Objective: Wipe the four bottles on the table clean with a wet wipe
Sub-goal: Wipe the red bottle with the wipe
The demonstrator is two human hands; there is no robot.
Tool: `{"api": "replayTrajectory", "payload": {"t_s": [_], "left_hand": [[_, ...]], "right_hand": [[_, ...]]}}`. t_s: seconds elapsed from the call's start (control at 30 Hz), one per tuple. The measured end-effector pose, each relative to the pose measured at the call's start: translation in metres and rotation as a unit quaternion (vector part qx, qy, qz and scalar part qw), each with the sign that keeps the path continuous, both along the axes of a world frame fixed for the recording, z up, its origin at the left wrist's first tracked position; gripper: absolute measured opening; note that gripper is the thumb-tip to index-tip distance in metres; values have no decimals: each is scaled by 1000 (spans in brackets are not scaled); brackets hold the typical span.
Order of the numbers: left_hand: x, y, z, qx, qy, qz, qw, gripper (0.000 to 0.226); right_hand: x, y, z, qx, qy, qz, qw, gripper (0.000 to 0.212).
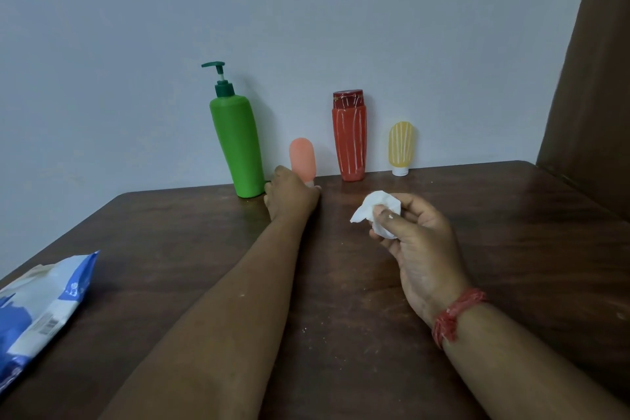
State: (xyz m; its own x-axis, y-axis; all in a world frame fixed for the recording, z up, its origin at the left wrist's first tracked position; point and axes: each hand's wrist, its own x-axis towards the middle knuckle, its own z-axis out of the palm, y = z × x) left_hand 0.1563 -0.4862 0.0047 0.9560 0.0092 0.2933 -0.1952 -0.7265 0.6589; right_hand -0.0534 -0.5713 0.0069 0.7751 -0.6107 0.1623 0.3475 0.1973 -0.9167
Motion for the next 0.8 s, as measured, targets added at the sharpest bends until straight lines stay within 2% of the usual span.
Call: {"api": "replayTrajectory", "payload": {"t_s": [0.23, 0.5, 0.67, 0.8], "left_hand": [[17, -5, 2, 17, 10, 2, 1000, 56], [26, -8, 3, 14, 10, 0, 1000, 53], [25, -7, 4, 3, 11, 7, 1000, 55], [17, -4, 4, -7, 13, 30, 999, 67]], "right_hand": [[2, 0, -2, -9, -4, 5, 1000, 14], [3, -1, -3, -15, -2, 8, 1000, 14], [2, 0, -3, -15, -1, 9, 1000, 14], [1, 0, -2, -6, -7, 13, 1000, 13]]}}
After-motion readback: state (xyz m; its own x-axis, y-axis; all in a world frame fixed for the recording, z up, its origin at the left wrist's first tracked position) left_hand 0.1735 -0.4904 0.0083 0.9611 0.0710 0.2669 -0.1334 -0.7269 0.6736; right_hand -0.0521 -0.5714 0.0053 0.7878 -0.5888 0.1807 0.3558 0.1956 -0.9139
